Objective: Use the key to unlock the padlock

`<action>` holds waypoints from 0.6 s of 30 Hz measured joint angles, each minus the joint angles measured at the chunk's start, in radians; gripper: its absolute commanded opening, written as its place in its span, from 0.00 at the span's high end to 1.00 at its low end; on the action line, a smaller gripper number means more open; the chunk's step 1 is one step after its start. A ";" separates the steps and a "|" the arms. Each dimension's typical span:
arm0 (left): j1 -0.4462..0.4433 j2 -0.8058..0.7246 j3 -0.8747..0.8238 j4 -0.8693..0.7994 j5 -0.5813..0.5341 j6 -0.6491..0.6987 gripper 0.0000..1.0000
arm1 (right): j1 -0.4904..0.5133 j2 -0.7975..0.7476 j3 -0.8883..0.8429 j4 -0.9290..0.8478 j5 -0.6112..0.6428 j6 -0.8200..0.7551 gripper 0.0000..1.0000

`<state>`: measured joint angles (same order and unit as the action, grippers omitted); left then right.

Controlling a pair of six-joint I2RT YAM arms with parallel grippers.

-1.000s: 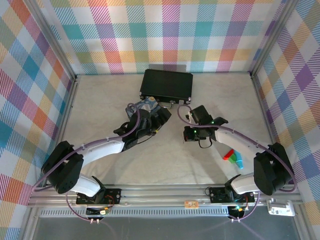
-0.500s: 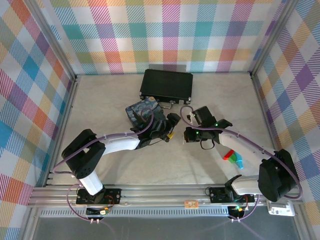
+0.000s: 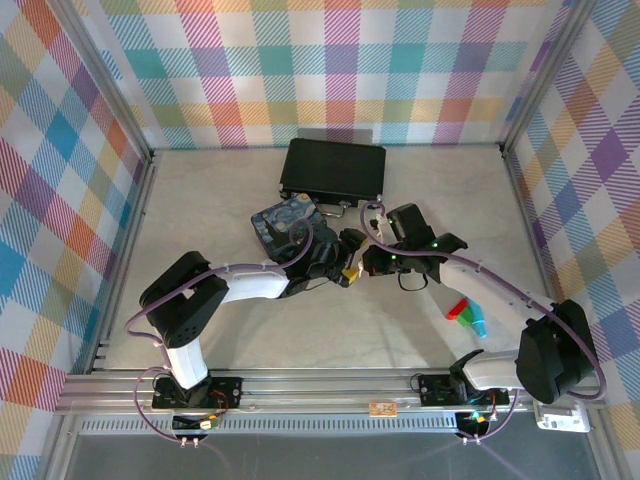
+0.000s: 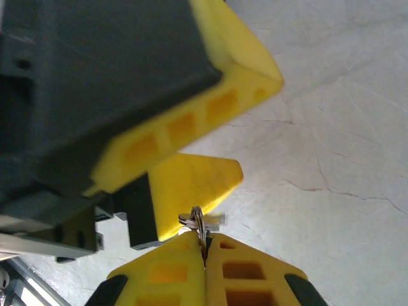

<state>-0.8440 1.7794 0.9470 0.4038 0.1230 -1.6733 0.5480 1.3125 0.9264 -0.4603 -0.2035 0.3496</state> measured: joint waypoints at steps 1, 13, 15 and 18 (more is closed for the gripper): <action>-0.001 0.000 0.000 0.005 0.000 -0.005 0.15 | 0.000 0.000 0.000 0.003 -0.006 0.000 1.00; -0.005 0.000 0.000 0.051 -0.001 -0.035 0.20 | 0.000 0.000 -0.005 0.026 -0.062 0.000 1.00; -0.005 0.000 0.000 0.051 -0.002 -0.036 0.22 | 0.000 0.000 -0.009 0.027 -0.064 0.000 1.00; -0.005 0.000 0.000 0.051 -0.005 -0.035 0.25 | 0.000 0.000 -0.022 0.026 -0.067 0.000 1.00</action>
<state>-0.8486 1.7794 0.9466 0.4545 0.1177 -1.7088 0.5480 1.3128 0.9047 -0.4339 -0.2707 0.3496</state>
